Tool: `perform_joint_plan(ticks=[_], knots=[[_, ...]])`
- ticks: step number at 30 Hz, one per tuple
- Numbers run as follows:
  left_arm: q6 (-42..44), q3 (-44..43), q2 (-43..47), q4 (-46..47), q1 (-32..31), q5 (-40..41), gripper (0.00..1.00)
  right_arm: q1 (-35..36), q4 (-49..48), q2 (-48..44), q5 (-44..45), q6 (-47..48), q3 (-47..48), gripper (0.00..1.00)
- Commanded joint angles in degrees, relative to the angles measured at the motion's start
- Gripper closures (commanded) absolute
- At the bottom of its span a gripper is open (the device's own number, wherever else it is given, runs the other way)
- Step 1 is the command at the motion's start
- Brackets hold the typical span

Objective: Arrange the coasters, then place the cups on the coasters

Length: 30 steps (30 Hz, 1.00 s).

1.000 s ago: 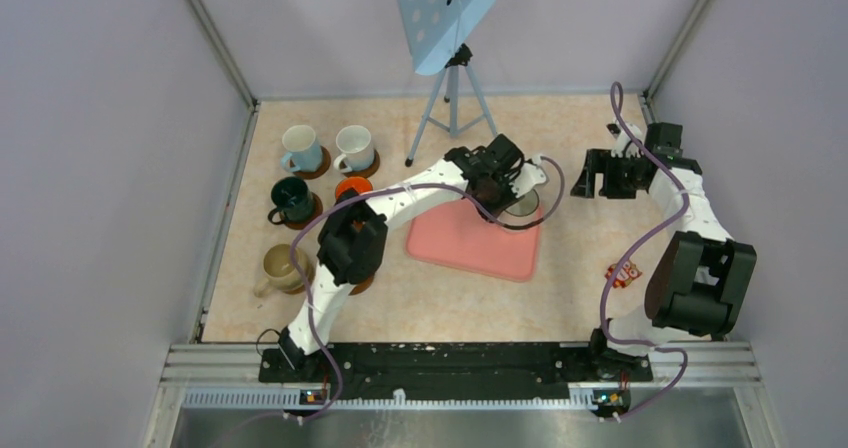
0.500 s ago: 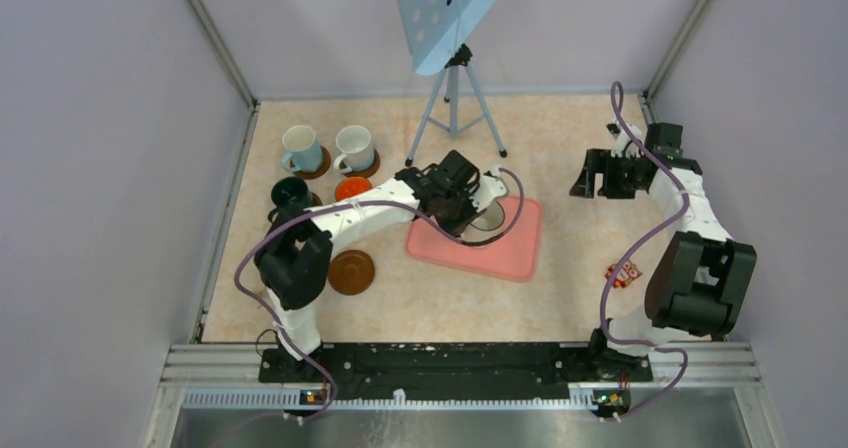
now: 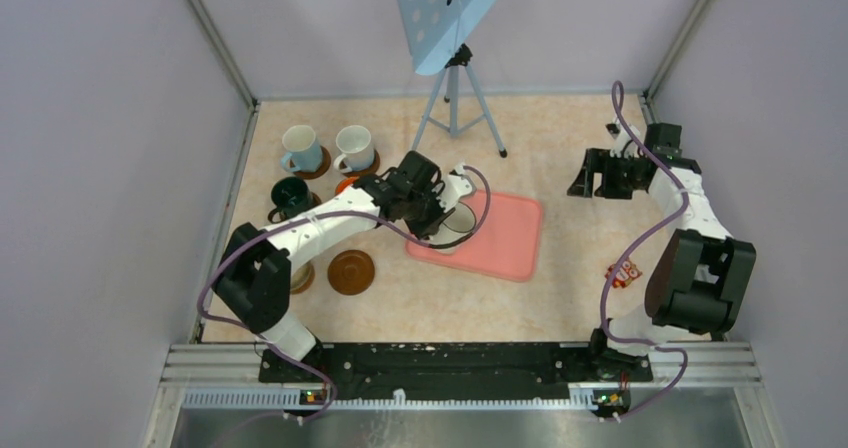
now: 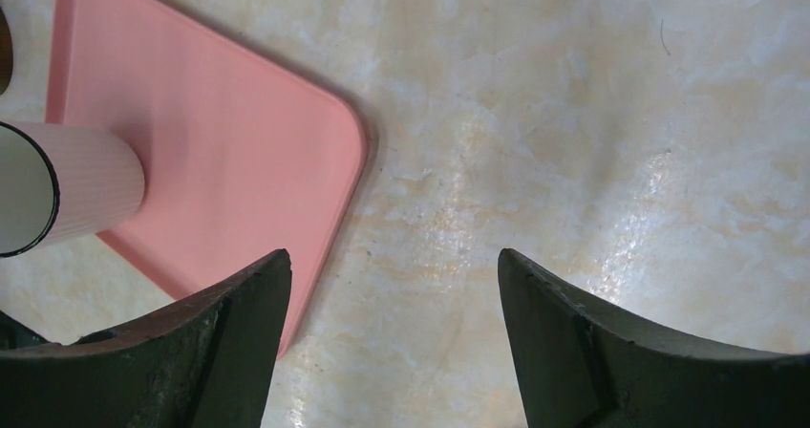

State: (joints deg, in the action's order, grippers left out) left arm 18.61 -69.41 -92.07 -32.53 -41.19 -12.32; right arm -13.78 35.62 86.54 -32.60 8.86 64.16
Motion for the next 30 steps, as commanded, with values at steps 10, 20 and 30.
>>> perform_joint_plan(ticks=[10,20,30], knots=[[3.5,1.4,-0.5,-1.4,-0.1,2.6,0.8,-0.8,-0.2,-0.2,-1.2,0.5,0.8,0.22],[2.4,-2.4,-5.9,-2.5,-0.1,4.4,0.53,-0.8,-0.4,-0.7,-0.9,0.4,0.3,0.22],[1.1,-2.1,-7.6,-1.0,-0.1,4.7,0.59,-0.8,-0.3,-1.0,-0.2,1.0,0.2,0.22]])
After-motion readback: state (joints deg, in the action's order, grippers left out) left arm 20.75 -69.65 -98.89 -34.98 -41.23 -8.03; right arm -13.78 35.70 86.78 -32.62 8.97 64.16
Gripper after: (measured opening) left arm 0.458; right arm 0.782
